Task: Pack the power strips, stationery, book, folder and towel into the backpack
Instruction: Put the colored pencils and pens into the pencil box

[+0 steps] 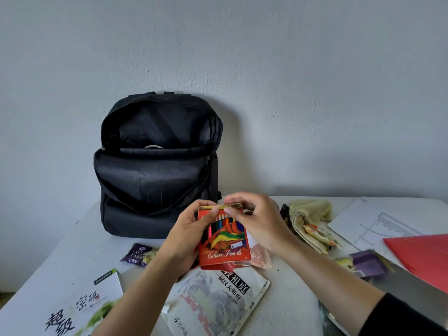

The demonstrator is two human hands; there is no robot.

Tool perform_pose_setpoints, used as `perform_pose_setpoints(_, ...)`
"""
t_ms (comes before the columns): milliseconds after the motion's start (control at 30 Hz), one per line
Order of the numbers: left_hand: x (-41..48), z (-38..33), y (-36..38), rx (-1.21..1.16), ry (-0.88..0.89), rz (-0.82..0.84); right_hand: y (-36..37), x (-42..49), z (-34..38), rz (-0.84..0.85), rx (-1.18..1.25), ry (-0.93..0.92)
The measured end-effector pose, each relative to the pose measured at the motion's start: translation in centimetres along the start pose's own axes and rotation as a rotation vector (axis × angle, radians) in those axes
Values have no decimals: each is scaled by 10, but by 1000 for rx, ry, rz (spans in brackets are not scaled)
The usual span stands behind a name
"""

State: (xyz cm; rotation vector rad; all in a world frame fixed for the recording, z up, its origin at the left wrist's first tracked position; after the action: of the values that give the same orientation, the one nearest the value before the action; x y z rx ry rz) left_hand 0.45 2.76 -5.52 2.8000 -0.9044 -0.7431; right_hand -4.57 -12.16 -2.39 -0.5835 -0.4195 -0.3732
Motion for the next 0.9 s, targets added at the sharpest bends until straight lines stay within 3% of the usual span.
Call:
perform_pose_setpoints(200, 7, -2, -15, -292, 5, -125, 6, -15, -25, -76, 620, 417)
perform_pose_setpoints(300, 12, -1, -25, -413, -6, -199, 16, -25, -23, 13, 870, 437)
perform_pose_setpoints(400, 15, -1, -26, -510, -17, -238, 24, -30, -18, 105, 841, 373)
perform_pose_setpoints(567, 17, -2, -16, -575, -7, -221, 4, -21, -5, -94, 644, 200)
perform_pose_setpoints(733, 17, -9, -24, -177, 115, -175, -22, -13, -8, -270, 738, 220)
perform_pose_setpoints(900, 15, -9, -29, -160, 120, -140, -32, -9, -13, -242, 700, 285)
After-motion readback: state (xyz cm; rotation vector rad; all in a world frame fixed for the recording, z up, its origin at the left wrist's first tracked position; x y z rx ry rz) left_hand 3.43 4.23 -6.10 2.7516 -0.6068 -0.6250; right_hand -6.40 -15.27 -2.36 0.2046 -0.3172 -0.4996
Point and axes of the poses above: each hand's wrist, its own x-axis towards the middle knuckle, its own y-axis out of the palm, z = x × y, the point moved 8 cm from there along x, towards the middle knuckle, and after that the axes turned 11 degrees about -y, right-handed, at the moved point
